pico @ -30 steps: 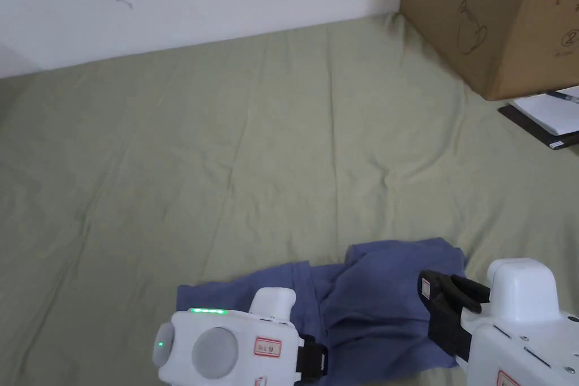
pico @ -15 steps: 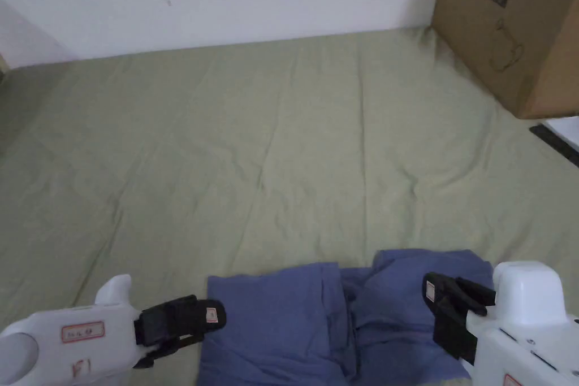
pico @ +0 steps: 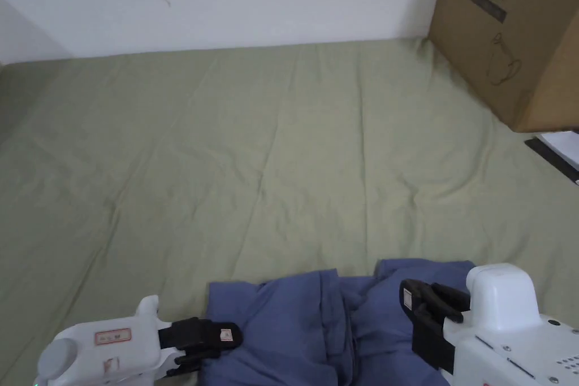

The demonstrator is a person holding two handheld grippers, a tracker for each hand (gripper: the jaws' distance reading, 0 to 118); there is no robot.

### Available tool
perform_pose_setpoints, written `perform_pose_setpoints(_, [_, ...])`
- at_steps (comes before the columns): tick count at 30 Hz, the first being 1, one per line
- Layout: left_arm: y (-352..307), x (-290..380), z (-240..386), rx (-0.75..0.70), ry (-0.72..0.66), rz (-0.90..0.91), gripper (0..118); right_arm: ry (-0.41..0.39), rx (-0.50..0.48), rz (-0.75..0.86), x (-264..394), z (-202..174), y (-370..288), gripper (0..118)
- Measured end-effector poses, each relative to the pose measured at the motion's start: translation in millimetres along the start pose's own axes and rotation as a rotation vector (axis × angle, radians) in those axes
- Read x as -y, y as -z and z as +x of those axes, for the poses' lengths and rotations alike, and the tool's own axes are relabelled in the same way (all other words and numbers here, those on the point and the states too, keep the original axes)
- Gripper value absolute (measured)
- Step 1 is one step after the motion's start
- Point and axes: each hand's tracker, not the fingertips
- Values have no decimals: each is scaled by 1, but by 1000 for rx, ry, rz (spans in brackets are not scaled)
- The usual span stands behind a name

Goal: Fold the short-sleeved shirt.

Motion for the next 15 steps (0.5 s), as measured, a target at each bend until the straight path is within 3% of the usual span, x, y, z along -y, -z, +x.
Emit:
perform_pose_setpoints(5, [-32,-10,0,13,37,52,10,-5,4,-16,0,5,5,0])
perform_pose_setpoints(15, [-143,-15,-7,-231,55,201,10,-20,14,22,-2,7,-3,0])
